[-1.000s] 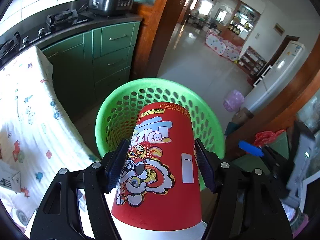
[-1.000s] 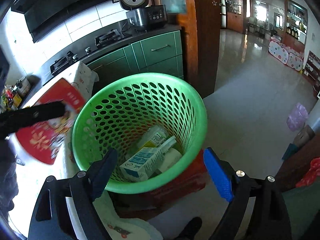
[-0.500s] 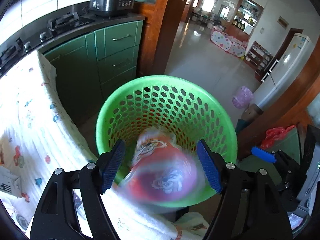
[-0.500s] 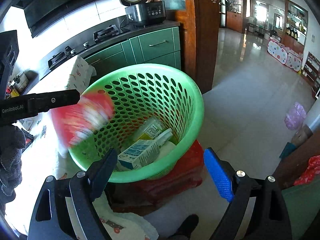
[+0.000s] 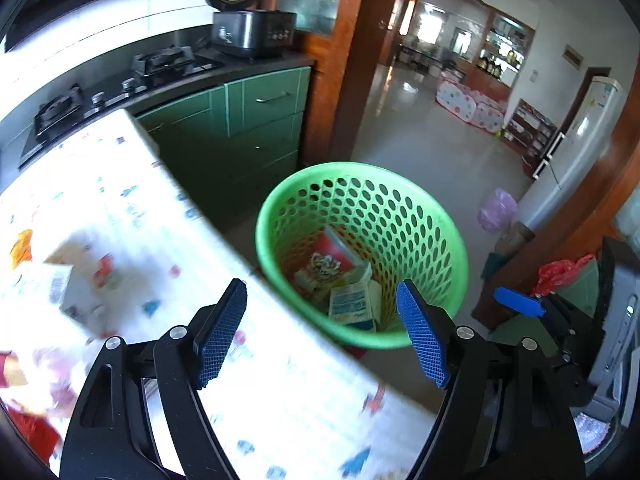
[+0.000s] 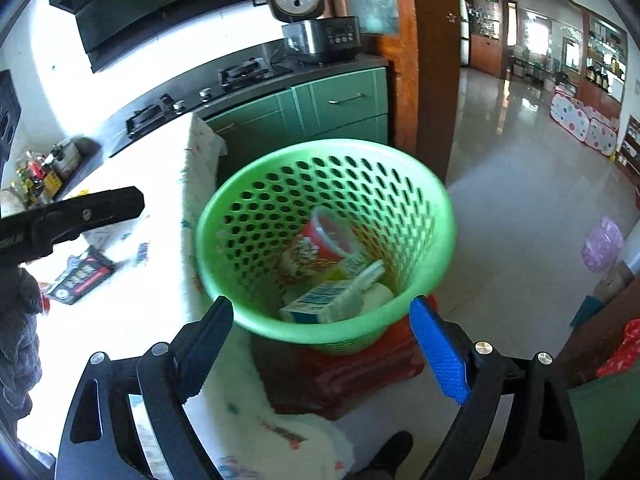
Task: Collect trash
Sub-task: 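Move both grippers back over the table toward the remaining trash, then close the left gripper on the orange snack packet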
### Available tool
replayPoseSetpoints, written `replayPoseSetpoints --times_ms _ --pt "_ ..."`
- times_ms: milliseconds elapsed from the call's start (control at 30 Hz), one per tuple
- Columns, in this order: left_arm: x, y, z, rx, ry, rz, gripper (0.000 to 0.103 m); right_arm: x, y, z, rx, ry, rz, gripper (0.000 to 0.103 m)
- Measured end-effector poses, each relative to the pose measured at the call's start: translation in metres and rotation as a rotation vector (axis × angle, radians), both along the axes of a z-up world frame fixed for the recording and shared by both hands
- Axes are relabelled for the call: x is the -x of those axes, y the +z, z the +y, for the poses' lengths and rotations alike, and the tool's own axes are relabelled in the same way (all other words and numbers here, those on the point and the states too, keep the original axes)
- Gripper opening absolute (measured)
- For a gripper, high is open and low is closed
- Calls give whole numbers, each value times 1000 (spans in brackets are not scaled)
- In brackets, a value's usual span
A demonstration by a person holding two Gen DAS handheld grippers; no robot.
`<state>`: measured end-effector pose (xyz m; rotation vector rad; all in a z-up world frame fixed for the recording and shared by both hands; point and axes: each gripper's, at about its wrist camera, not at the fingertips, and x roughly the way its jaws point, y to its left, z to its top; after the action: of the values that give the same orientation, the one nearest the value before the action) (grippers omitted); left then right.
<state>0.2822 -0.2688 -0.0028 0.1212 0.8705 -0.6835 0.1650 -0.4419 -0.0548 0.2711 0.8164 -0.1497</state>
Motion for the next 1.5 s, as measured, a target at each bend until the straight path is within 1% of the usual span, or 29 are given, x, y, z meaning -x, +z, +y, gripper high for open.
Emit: replayPoseSetpoints --times_ms 133,433,567,700,833,933,1067,1133,1300,1400,1500 --pt "13 7 34 5 47 -14 78 3 7 23 -6 37 -17 87" --pt "36 20 112 -19 176 -79 78 7 22 70 -10 125 -41 89" --pt "38 21 151 -35 248 -85 78 9 30 89 -3 160 -55 89" --pt "37 19 191 -42 332 -73 78 9 35 104 2 186 -61 89" --pt "37 13 237 -40 443 -45 78 6 37 119 1 212 -63 89" --pt "36 6 270 -20 531 -10 78 4 38 130 2 235 -65 89" --pt "35 -7 312 28 656 47 78 0 38 144 -2 263 -64 89" --pt "32 -15 326 53 701 81 78 -3 36 150 -8 276 -60 89" --pt "19 -36 343 101 751 151 77 -9 34 167 -2 310 -50 89" --pt "14 -44 348 113 762 177 73 -13 34 174 0 322 -47 89" --pt "5 -56 353 158 784 229 70 -17 33 179 0 330 -43 89"
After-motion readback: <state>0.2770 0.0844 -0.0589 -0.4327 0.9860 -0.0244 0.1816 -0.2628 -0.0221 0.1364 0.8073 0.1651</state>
